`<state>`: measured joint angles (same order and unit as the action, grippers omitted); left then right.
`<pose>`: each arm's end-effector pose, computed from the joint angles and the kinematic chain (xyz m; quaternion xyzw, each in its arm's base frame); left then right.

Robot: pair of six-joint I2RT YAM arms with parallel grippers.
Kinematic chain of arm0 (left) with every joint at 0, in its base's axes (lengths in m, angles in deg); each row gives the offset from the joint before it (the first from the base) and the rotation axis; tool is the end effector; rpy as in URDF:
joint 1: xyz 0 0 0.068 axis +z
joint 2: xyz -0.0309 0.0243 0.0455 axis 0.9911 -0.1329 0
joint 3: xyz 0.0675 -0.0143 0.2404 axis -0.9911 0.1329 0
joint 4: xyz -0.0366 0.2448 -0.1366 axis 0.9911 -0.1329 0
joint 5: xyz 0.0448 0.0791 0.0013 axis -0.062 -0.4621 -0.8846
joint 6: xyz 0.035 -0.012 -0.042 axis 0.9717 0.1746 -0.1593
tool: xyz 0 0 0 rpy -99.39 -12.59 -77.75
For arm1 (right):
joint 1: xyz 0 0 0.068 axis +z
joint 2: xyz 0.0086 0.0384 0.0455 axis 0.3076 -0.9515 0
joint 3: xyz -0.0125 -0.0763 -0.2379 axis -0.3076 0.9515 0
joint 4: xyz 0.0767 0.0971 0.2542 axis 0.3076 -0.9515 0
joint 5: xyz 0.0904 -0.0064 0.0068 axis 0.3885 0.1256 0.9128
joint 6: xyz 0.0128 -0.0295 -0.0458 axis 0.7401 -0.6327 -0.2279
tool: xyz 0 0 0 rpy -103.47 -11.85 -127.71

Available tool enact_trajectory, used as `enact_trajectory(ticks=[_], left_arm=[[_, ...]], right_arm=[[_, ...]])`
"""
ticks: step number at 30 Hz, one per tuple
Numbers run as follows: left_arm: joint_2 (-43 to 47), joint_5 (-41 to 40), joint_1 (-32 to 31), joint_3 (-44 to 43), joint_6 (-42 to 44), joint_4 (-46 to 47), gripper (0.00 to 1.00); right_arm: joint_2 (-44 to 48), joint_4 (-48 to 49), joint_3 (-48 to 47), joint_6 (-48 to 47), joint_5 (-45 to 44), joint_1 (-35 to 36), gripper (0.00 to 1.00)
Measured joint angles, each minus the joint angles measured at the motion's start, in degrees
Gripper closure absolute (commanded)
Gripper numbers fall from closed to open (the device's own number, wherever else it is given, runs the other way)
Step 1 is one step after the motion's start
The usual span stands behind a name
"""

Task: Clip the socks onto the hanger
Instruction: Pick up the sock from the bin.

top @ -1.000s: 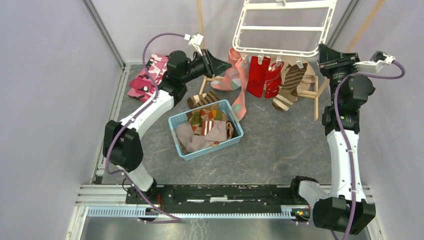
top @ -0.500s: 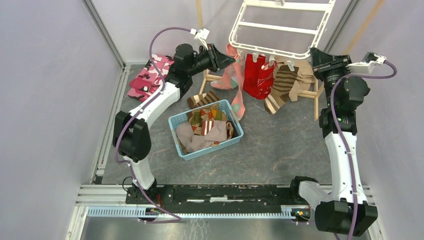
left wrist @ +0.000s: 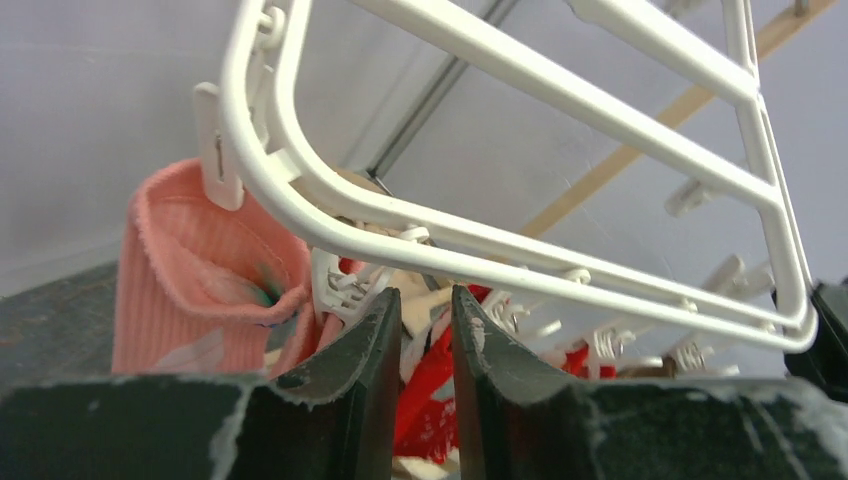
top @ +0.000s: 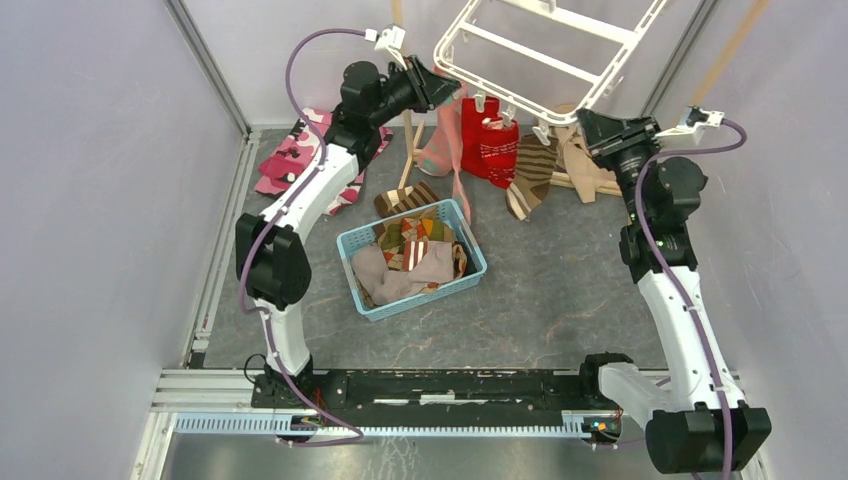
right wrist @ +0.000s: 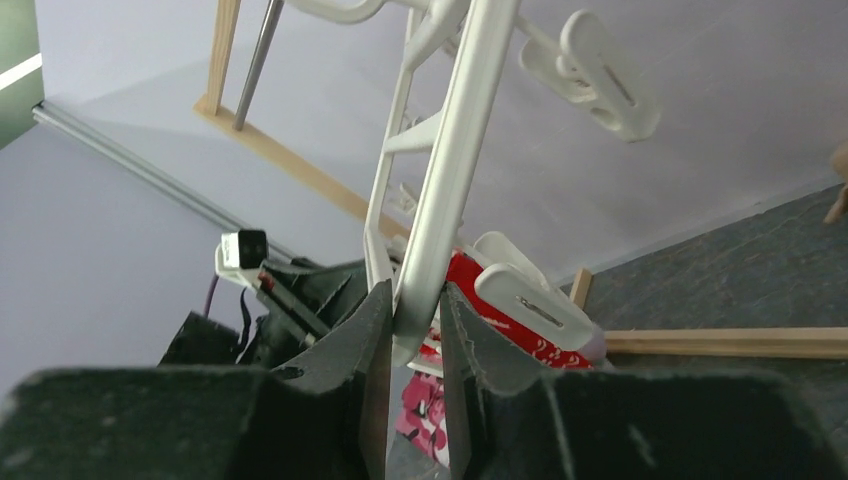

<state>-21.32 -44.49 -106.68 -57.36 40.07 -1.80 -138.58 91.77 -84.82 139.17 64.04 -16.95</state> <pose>0.4336 -0.2142 0.3809 0.0959 0.6634 -0.4943 0.5534 0.2637 0.0098 0.4096 0.2422 0.5677 0.4202 0.6652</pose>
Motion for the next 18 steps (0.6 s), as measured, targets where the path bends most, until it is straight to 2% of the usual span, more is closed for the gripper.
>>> enact_trajectory(ticks=[7,11,18], left_arm=[[-3.23,-0.57,2.89,-6.47,0.63,-1.64,0.67],[-4.22,-1.29,3.76,-7.69,0.63,-1.79,0.67],[-4.63,-1.46,5.29,-8.11,0.63,-1.9,0.66]], right_arm=[[-0.35,0.24,0.26,-0.44,-0.46,8.52,0.67],[-2.32,0.92,0.24,-1.05,-1.42,13.81,0.58],[-7.28,0.81,-1.46,-2.84,-2.89,17.84,0.54]])
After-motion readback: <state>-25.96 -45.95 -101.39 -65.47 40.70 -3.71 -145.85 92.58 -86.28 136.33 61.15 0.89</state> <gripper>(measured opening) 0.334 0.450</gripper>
